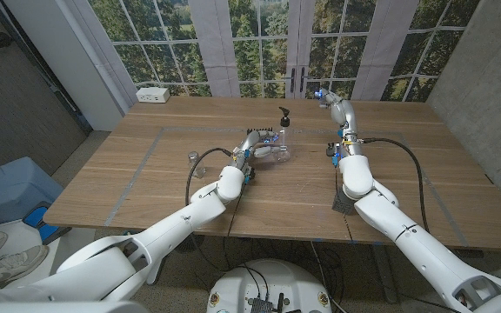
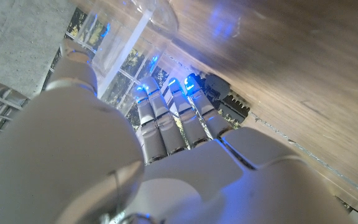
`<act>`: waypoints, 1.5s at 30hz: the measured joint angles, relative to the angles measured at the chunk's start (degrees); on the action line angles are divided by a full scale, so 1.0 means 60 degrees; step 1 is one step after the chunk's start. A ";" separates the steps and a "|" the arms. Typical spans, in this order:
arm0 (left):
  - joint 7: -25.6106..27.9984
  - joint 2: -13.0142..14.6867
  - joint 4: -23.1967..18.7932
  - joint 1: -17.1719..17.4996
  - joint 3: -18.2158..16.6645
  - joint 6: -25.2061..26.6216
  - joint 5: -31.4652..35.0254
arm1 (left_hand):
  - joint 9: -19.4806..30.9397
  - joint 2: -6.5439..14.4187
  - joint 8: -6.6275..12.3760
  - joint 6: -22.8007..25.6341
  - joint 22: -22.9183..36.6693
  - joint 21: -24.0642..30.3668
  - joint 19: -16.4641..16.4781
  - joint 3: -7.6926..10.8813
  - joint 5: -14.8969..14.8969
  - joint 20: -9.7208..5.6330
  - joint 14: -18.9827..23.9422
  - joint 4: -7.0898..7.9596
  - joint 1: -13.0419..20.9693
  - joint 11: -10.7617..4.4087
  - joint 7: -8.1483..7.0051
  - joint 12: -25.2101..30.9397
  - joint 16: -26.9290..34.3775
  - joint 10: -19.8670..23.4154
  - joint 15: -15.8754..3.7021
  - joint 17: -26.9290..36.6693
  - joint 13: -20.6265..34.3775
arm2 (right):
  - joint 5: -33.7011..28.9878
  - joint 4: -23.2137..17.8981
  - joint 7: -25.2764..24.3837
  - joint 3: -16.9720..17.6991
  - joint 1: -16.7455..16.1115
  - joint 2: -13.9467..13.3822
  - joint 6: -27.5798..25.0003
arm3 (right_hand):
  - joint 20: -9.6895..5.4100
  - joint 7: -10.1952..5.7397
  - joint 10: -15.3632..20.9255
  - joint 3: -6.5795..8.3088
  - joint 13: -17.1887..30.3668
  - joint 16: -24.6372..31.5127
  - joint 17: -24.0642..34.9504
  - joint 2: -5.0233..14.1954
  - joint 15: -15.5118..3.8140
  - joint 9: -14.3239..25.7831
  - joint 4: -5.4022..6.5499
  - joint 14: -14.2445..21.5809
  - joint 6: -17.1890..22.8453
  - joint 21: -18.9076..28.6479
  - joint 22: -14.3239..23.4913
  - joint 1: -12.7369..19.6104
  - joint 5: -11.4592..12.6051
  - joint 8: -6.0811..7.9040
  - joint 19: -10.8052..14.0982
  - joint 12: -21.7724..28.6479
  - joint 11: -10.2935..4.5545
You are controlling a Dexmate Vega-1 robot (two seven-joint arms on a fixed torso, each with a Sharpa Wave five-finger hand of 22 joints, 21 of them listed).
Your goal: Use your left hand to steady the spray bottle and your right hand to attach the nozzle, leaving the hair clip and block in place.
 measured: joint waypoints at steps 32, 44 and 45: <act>-0.0868 0.0669 -0.1000 0.0109 -0.0204 -0.0073 -0.0268 | -0.0178 0.0614 -0.0016 -0.9658 0.0116 -0.2982 -0.4379 -0.0718 -0.0110 0.1407 -0.7234 0.0201 -0.3162 0.1678 -0.0607 -0.0138 -0.0036 -1.0336 0.0943 0.0117 -0.0179 | 0.0007 0.0146 0.0097 0.0044 0.0031 0.0108 0.0300 | -0.0001 0.0053 -0.0001 -0.0065 0.0022 0.0067 0.0001 0.0088 0.0036 -0.0182 0.0067 0.0037 -0.0051 0.0000 0.0000 -0.0088 -0.0001 0.0000 0.0000 0.0045 -0.0002; -0.0838 0.0792 -0.1285 0.0386 -0.0592 -0.1116 -0.0553 | -0.0177 0.0713 0.0163 -0.9691 0.0115 -0.3055 -0.4315 -0.0990 -0.0144 0.1079 -0.7581 0.0510 -0.4134 0.1590 -0.0717 0.0012 0.0006 -1.0350 0.0654 0.0116 -0.0217 | 0.0180 0.0279 0.0217 0.0080 0.0021 0.0125 0.0375 | -0.0001 0.0034 -0.0001 -0.0069 0.0022 0.0067 0.0001 0.0086 0.0072 -0.0264 0.0071 0.0073 -0.0170 0.0000 0.0000 -0.0090 -0.0001 -0.0038 0.0000 0.0043 0.0075; -0.0838 0.0795 -0.1297 0.0406 -0.0614 -0.1116 -0.0553 | -0.0177 0.0725 0.0163 -0.9701 0.0115 -0.3055 -0.4272 -0.0992 -0.0144 0.1036 -0.7568 0.0535 -0.4236 0.1522 -0.0773 0.0050 0.0010 -1.0352 0.0641 0.0116 -0.0225 | 0.0204 0.0279 0.0231 0.0080 0.0021 0.0125 0.0382 | 0.0000 0.0062 -0.0014 -0.0094 0.0022 0.0067 0.0001 0.0084 0.0086 -0.0279 0.0095 0.0087 -0.0198 0.0000 0.0000 -0.0091 -0.0001 -0.0038 -0.0001 0.0043 0.0091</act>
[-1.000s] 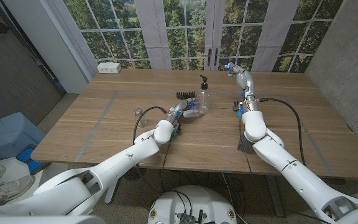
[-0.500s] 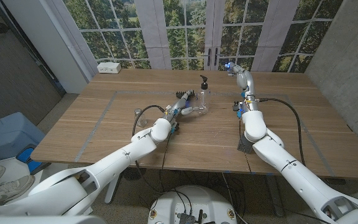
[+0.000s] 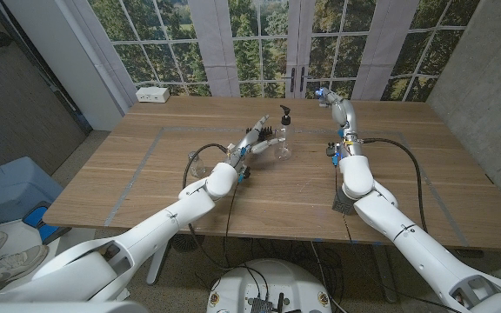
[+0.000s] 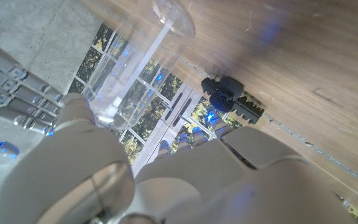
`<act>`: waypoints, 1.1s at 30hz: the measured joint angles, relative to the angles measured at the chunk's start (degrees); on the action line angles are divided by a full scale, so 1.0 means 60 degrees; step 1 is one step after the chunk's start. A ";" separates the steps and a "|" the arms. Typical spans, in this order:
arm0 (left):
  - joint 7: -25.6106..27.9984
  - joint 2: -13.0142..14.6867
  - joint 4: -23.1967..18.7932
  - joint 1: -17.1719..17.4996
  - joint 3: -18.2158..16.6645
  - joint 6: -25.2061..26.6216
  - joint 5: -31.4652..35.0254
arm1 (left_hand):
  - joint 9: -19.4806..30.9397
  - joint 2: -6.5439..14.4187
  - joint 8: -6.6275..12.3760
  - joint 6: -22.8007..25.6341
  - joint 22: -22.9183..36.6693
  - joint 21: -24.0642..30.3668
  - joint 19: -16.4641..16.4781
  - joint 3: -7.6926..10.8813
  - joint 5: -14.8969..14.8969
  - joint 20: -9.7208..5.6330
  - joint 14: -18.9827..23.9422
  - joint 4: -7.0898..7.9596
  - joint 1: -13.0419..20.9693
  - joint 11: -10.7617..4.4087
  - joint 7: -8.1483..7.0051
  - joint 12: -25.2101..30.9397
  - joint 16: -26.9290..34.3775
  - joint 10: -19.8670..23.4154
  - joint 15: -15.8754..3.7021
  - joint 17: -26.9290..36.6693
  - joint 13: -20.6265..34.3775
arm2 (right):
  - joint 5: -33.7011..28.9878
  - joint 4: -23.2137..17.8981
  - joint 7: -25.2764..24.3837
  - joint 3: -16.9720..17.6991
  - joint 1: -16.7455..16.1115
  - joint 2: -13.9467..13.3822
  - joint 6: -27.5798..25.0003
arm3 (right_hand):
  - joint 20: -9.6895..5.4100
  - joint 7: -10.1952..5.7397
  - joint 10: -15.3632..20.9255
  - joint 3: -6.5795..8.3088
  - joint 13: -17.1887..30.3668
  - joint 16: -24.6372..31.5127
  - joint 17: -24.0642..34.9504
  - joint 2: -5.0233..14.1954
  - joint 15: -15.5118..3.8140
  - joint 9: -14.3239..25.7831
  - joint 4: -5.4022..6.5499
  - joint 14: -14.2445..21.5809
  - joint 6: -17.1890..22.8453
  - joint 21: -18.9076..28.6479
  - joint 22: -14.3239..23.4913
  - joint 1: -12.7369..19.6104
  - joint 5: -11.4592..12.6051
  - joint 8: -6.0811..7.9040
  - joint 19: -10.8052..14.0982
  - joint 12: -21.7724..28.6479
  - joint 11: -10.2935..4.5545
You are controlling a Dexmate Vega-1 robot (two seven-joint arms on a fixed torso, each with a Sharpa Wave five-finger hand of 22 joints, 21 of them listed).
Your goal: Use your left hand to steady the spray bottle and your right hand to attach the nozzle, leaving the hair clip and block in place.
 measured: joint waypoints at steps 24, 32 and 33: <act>-0.0182 0.0258 -0.0828 0.1131 -0.1118 -0.1538 -0.1162 | -0.0090 0.0405 0.0222 0.0568 -0.0027 0.0149 0.0839 -0.0110 0.0079 -0.0459 0.0550 0.0374 -0.1049 -0.0491 0.0069 0.0117 0.0111 0.0255 -0.0373 -0.0058 -0.0088 | 0.1338 0.0631 0.1087 0.0033 0.0189 0.0018 0.0242 | -0.0335 -0.0036 -0.0250 -0.0171 -0.0331 -0.0865 -0.0788 -0.0426 0.0242 -0.0488 -0.0044 -0.0690 -0.1067 -0.0221 -0.0059 -0.0425 -0.0113 -0.0114 -0.0249 -0.0198 0.0431; -0.0278 0.0421 -0.1092 0.1497 -0.1502 -0.1767 -0.1516 | -0.0089 0.0899 0.0222 0.0977 -0.0058 0.0186 0.1201 0.0028 0.0165 -0.0751 0.0805 0.0644 -0.1613 -0.0636 0.0478 0.0117 0.0111 0.0575 -0.0392 -0.0072 -0.0089 | 0.1893 0.0810 0.1537 0.0021 0.0203 0.0080 0.0392 | -0.0516 -0.0333 -0.0450 -0.0090 -0.0633 -0.1490 -0.1417 -0.0427 0.0071 -0.0792 -0.0123 -0.1135 -0.1574 -0.0440 -0.0136 -0.0424 -0.0231 -0.0174 -0.0273 -0.0345 0.0401; -0.0346 0.0450 -0.1127 0.1555 -0.1557 -0.1828 -0.1677 | -0.0089 0.1042 0.0217 0.1012 -0.0070 0.0186 0.1217 0.0060 0.0212 -0.0767 0.0821 0.0740 -0.1749 -0.0667 0.0514 0.0117 0.0111 0.0607 -0.0406 -0.0064 -0.0089 | 0.1991 0.0908 0.1632 0.0010 0.0210 0.0110 0.0429 | -0.0522 -0.0401 -0.0456 -0.0089 -0.0686 -0.1592 -0.1515 -0.0425 0.0064 -0.0852 -0.0119 -0.1207 -0.1688 -0.0479 -0.0139 -0.0426 -0.0273 -0.0174 -0.0279 -0.0355 0.0394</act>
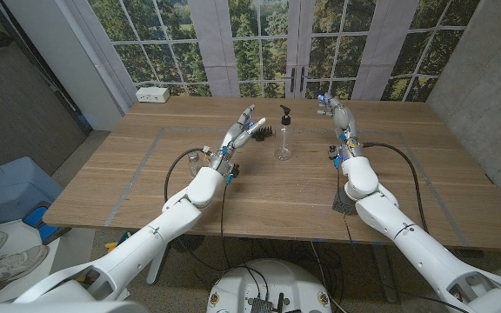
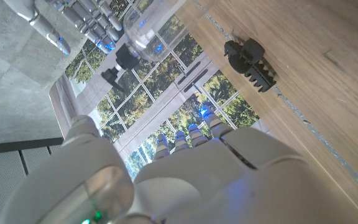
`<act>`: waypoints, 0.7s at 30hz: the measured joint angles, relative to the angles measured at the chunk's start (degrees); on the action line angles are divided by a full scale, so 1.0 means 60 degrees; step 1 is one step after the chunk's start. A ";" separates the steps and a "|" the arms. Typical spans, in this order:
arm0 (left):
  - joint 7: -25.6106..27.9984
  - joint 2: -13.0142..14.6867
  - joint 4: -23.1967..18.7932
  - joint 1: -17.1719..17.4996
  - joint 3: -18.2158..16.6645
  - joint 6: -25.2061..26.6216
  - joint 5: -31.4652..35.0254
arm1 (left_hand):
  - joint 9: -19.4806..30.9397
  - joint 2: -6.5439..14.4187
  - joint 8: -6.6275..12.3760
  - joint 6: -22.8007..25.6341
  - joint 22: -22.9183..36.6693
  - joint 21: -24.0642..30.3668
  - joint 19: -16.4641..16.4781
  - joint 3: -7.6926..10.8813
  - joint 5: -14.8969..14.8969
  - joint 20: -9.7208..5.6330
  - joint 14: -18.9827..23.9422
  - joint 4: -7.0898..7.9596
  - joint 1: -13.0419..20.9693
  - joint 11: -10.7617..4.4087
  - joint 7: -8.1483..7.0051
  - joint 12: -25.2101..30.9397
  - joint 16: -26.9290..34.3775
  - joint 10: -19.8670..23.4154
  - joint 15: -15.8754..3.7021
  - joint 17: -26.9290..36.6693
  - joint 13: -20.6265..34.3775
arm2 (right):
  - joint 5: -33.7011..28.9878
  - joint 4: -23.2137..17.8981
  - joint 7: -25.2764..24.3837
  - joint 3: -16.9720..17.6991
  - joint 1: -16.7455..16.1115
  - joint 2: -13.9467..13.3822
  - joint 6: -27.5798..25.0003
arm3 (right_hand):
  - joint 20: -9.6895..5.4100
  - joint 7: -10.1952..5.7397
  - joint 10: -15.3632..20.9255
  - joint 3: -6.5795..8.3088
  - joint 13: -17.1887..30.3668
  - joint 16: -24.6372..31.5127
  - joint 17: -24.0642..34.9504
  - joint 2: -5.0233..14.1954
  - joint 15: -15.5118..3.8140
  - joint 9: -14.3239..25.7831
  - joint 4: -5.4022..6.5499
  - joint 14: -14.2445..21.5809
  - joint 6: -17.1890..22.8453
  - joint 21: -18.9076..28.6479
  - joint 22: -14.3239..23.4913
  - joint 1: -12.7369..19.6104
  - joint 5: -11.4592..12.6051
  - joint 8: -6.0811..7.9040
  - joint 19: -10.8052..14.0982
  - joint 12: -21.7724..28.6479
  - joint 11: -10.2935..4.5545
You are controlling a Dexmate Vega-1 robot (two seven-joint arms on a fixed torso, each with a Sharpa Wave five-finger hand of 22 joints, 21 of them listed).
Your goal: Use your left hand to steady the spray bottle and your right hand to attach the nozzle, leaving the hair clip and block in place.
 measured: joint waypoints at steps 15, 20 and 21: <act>-0.0202 0.0395 -0.0490 0.0812 -0.0780 -0.0387 -0.0789 | -0.0011 0.0637 -0.0223 0.0401 0.0009 0.0000 0.0275 0.1236 0.0652 -0.0275 0.0170 0.1409 -0.0986 0.0054 0.0410 -0.0052 0.0000 0.0286 0.0005 0.0005 -0.0043 | 0.1038 0.0590 0.0821 -0.0033 -0.0094 0.0283 0.0551 | -0.0337 -0.0037 -0.0626 -0.0226 -0.0656 -0.0851 -0.0933 0.0024 -0.0131 -0.0656 0.0940 -0.0505 -0.1285 -0.0566 -0.0044 -0.1057 -0.0224 -0.0074 -0.0197 -0.0142 -0.0225; -0.0124 0.0434 -0.0553 0.1068 -0.1027 -0.0525 -0.0994 | -0.0045 0.0594 -0.0295 0.0452 -0.0038 -0.0113 0.0291 0.2335 0.0965 -0.0291 0.0222 0.1578 -0.1029 0.0267 0.0704 -0.0087 -0.0004 0.0313 0.0016 -0.0007 -0.0043 | 0.1130 0.0864 0.0816 0.0041 -0.0148 0.0441 0.0791 | -0.0381 0.0100 -0.0866 -0.0309 -0.1052 -0.1352 -0.1483 -0.0160 -0.0134 -0.0969 0.1358 -0.1091 -0.1525 -0.1317 -0.0051 -0.1592 -0.0223 -0.0014 -0.1095 -0.0142 -0.0284; -0.0092 0.0435 -0.0557 0.1106 -0.1060 -0.0542 -0.1023 | -0.0045 0.0594 -0.0294 0.0467 -0.0045 -0.0148 0.0291 0.2573 0.1000 -0.0291 0.0222 0.1572 -0.1029 0.0311 0.0747 -0.0119 -0.0044 0.0267 0.0016 -0.0006 -0.0043 | 0.1133 0.0916 0.0750 0.0058 -0.0155 0.0472 0.0900 | -0.0353 0.0118 -0.0873 -0.0303 -0.1157 -0.1444 -0.1641 -0.0229 -0.0132 -0.1026 0.1415 -0.1155 -0.1543 -0.1549 -0.0075 -0.1661 -0.0201 0.0007 -0.1362 -0.0142 -0.0277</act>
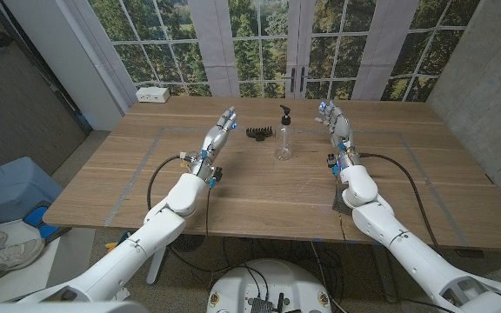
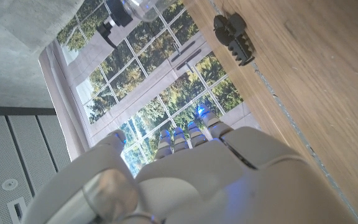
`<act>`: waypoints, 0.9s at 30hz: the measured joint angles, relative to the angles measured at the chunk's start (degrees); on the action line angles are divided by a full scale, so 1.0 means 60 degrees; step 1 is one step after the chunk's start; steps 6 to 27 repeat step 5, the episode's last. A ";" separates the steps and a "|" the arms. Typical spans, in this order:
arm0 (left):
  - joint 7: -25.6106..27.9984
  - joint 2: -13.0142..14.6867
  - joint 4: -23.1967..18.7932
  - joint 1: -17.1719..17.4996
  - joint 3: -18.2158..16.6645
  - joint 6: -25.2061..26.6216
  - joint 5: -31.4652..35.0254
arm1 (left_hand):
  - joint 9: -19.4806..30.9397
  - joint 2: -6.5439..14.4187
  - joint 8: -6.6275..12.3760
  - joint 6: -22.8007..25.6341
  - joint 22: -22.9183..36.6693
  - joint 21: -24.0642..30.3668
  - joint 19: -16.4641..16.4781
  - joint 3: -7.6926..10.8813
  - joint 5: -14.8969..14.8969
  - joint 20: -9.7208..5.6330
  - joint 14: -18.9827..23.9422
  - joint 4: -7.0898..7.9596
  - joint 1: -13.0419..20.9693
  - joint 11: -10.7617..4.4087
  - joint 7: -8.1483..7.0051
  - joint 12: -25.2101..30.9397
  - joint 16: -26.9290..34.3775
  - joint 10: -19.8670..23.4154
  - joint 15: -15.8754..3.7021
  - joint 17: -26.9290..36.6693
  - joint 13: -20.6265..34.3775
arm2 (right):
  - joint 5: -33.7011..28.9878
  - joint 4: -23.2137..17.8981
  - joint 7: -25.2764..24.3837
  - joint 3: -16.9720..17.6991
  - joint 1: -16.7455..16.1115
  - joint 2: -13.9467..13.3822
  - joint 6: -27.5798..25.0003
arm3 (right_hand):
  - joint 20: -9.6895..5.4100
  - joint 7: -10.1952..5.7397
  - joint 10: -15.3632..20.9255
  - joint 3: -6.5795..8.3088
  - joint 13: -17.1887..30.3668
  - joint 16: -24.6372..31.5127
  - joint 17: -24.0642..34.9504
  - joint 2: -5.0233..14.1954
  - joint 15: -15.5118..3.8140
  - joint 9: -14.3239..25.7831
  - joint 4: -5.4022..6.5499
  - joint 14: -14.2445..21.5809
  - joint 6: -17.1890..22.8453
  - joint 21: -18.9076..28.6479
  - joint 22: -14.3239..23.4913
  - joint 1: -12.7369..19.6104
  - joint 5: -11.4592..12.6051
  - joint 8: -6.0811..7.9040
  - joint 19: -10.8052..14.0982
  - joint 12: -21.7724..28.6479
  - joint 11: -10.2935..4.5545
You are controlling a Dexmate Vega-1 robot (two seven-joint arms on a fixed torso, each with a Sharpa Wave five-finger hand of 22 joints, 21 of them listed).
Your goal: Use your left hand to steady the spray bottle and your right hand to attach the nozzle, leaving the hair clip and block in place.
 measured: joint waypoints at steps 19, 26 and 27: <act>0.0221 -0.0035 -0.0041 0.0224 -0.0216 -0.0005 -0.0133 | 0.0000 0.0000 -0.0035 -0.0051 0.0000 -0.0039 0.0000 0.0575 0.0006 0.0000 -0.0073 -0.0036 0.0000 0.0070 0.0051 -0.0003 -0.0038 -0.0071 -0.0001 0.0000 0.0001 | 0.0027 0.0398 -0.0164 0.0108 0.0018 0.0230 0.0398 | 0.0003 0.0051 -0.0044 0.0063 -0.0282 -0.0112 -0.0471 0.0003 -0.0004 -0.0095 0.0063 -0.0063 -0.0051 -0.0499 -0.0012 0.0003 0.0018 0.0038 -0.0391 0.0001 -0.0024; 0.0221 -0.0035 -0.0041 0.0224 -0.0216 -0.0005 -0.0133 | 0.0000 0.0000 -0.0035 -0.0051 0.0000 -0.0039 0.0000 0.0575 0.0006 0.0000 -0.0073 -0.0036 0.0000 0.0070 0.0051 -0.0003 -0.0038 -0.0071 -0.0001 0.0000 0.0001 | 0.0027 0.0398 -0.0164 0.0108 0.0018 0.0230 0.0398 | 0.0003 0.0051 -0.0044 0.0063 -0.0282 -0.0112 -0.0471 0.0003 -0.0004 -0.0095 0.0063 -0.0063 -0.0051 -0.0499 -0.0012 0.0003 0.0018 0.0038 -0.0391 0.0001 -0.0024; 0.0221 -0.0035 -0.0041 0.0224 -0.0216 -0.0005 -0.0133 | 0.0000 0.0000 -0.0035 -0.0051 0.0000 -0.0039 0.0000 0.0575 0.0006 0.0000 -0.0073 -0.0036 0.0000 0.0070 0.0051 -0.0003 -0.0038 -0.0071 -0.0001 0.0000 0.0001 | 0.0027 0.0398 -0.0164 0.0108 0.0018 0.0230 0.0398 | 0.0003 0.0051 -0.0044 0.0063 -0.0282 -0.0112 -0.0471 0.0003 -0.0004 -0.0095 0.0063 -0.0063 -0.0051 -0.0499 -0.0012 0.0003 0.0018 0.0038 -0.0391 0.0001 -0.0024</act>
